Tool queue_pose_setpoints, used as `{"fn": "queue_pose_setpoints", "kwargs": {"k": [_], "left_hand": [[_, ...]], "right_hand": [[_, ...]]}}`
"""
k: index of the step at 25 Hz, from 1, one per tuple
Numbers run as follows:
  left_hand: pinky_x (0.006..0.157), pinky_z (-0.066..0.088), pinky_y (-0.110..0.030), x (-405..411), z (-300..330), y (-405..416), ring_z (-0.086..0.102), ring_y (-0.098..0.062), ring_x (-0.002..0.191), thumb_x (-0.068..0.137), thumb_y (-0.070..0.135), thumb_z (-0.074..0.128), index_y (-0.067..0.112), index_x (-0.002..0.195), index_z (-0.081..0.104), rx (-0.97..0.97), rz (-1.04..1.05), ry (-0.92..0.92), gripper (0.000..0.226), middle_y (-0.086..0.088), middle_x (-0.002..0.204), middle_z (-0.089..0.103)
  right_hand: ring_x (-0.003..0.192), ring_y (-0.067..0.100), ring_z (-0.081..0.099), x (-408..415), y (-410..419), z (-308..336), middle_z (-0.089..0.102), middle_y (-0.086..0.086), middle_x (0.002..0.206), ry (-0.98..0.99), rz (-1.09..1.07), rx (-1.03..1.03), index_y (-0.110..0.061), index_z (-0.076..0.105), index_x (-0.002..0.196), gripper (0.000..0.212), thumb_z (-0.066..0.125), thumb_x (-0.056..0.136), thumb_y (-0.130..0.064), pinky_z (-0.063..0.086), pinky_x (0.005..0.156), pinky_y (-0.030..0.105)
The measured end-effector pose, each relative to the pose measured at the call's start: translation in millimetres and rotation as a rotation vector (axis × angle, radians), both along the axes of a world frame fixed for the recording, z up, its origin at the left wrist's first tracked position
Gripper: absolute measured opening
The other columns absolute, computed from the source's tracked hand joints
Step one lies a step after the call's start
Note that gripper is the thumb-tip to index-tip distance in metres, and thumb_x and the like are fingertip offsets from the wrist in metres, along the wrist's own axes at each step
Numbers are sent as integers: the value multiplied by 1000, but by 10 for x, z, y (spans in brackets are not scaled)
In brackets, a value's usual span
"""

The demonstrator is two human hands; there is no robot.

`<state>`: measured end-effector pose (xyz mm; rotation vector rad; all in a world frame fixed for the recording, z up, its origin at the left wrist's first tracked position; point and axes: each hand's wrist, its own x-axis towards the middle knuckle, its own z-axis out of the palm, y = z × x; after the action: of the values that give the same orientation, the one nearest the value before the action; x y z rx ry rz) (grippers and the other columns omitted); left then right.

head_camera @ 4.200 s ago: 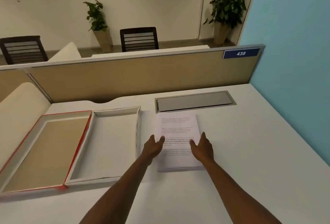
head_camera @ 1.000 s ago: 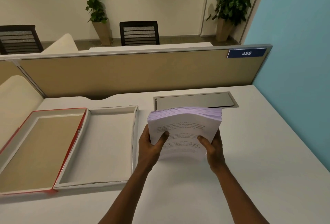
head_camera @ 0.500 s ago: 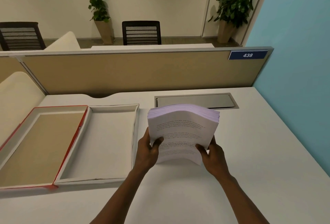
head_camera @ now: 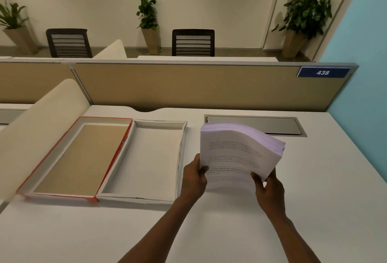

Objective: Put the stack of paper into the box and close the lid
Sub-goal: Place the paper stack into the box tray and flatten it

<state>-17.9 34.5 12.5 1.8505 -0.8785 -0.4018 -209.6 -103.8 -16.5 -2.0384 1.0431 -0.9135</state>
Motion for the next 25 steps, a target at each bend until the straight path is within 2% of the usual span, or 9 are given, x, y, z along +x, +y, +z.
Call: {"fn": "queue_pose_setpoints", "kwargs": {"k": [2,4,6,8,11,16,19,22,25], "left_hand": [[85,61,-25,29,29,27,66,-16,96,93,-2,55,17,124,61,14,-20,-22,37,3,114,71],[85,63,-31,68,113,78,67,-18,95,92,-2,55,15,121,61,9,-32,-41,35,1,112,72],[81,62,-23,126,269,152,68,-16,93,91,0,55,16,119,61,-14,-31,-57,33,4,110,72],[76,56,-9,226,467,267,68,-8,88,93,7,59,22,120,60,-39,-21,-53,31,13,108,69],[72,54,-6,512,787,523,70,-2,88,92,15,66,28,123,61,-69,-11,-9,34,22,108,68],[82,64,-37,1228,1053,1046,76,-15,97,93,16,67,21,125,66,-27,17,222,33,8,112,76],[85,63,-46,1652,978,1264,77,-17,91,96,17,63,22,120,68,113,102,275,25,5,107,77],[90,60,-48,2040,811,1337,74,-24,96,100,19,54,16,124,64,310,193,270,27,-3,115,73],[80,56,-38,2353,637,1364,70,-26,97,100,18,48,6,125,60,456,239,262,30,-10,119,70]], "right_hand": [[93,29,68,-12,4,31,69,11,115,-4,9,25,-13,49,131,47,63,90,-31,55,80,31],[82,19,66,-23,11,102,70,6,109,-5,30,35,-16,49,128,46,61,88,-36,54,71,18],[76,7,64,19,35,237,67,-5,101,-34,68,42,-24,47,124,44,59,86,-41,47,63,4],[78,3,65,143,76,422,63,-15,97,-81,115,102,-36,45,117,37,60,84,-42,48,54,2],[81,4,67,465,163,644,63,-24,99,-149,162,218,-44,46,106,26,64,87,-40,52,53,9],[86,1,71,1164,494,725,71,-19,103,-219,286,415,-46,56,100,22,70,89,-33,60,70,23],[90,11,72,1656,743,596,72,-6,108,-187,295,513,-35,58,111,26,71,88,-34,61,80,37],[101,22,68,2157,954,480,68,5,122,-96,291,620,-20,55,125,41,69,90,-34,57,92,46],[100,20,63,2577,1094,388,64,7,128,20,290,666,-16,53,129,44,66,92,-35,54,90,39]]}}
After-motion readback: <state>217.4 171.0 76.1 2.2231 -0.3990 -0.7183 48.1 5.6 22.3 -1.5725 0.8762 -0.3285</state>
